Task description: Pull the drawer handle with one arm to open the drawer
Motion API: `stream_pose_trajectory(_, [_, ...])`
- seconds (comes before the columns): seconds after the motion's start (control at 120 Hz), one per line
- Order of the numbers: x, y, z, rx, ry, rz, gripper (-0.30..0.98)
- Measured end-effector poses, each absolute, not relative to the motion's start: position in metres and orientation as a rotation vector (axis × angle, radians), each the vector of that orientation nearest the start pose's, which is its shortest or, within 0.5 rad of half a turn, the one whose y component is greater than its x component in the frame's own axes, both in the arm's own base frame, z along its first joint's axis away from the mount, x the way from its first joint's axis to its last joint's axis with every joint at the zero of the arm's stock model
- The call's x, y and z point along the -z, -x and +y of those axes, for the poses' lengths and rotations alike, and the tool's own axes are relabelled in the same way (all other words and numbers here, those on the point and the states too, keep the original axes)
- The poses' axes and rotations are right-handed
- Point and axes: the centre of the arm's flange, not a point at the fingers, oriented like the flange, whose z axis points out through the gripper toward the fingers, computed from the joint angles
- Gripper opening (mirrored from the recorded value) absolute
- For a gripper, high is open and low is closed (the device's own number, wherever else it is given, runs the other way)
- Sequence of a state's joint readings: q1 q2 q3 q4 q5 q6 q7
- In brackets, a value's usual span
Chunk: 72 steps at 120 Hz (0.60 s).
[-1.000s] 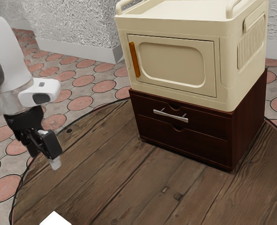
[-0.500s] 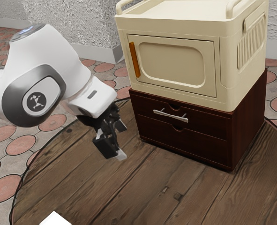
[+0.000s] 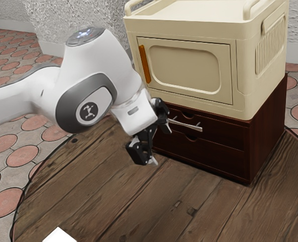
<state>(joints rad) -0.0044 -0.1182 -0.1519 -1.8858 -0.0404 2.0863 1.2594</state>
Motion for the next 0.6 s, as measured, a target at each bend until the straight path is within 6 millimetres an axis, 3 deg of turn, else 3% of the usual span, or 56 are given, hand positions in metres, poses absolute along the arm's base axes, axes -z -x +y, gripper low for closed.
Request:
stream_pose_trajectory(0.108, [-0.586, -0.562, -0.092, 0.464, 2.213, 1.943, 0.69])
stream_pose_trajectory(0.292, [-0.558, -0.591, -0.076, 0.516, 2.192, 1.95, 0.69])
stream_pose_trajectory(0.5, [-0.555, -0.613, -0.051, 0.594, 2.144, 1.902, 0.69])
stream_pose_trajectory(0.6, [-0.551, -0.62, -0.047, 0.612, 2.122, 1.903, 0.69])
